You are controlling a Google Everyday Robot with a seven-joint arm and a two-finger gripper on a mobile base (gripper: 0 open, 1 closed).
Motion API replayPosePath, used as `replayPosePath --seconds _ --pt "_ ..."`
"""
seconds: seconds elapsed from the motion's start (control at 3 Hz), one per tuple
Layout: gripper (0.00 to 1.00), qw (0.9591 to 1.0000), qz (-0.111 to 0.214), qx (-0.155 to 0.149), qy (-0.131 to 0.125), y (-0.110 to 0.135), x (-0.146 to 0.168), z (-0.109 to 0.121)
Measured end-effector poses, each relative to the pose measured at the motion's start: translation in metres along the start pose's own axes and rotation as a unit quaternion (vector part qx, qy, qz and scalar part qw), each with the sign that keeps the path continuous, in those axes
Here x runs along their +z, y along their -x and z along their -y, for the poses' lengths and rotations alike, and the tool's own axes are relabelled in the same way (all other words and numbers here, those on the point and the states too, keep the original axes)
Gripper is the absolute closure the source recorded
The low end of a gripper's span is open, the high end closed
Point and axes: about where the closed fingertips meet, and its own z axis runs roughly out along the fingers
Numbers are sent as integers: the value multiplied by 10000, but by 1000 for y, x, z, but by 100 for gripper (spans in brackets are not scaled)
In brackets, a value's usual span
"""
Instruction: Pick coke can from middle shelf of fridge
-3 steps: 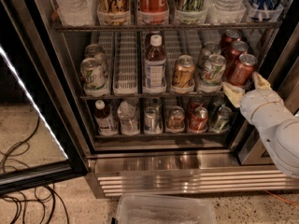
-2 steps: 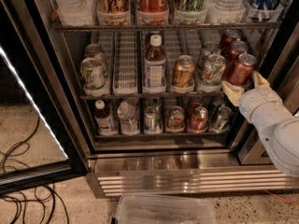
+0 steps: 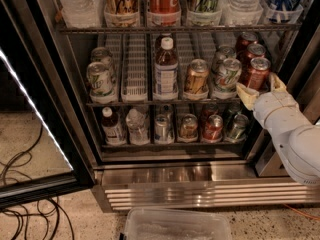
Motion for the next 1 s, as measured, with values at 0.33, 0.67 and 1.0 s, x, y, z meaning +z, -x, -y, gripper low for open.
replayPosePath --seconds 0.33,0.67,1.0 --pt "38 10000 22 10 -45 1 2 3" --pt "39 9998 24 33 -172 -1 7 13" --pt "39 9996 5 38 -292 -2 10 23"
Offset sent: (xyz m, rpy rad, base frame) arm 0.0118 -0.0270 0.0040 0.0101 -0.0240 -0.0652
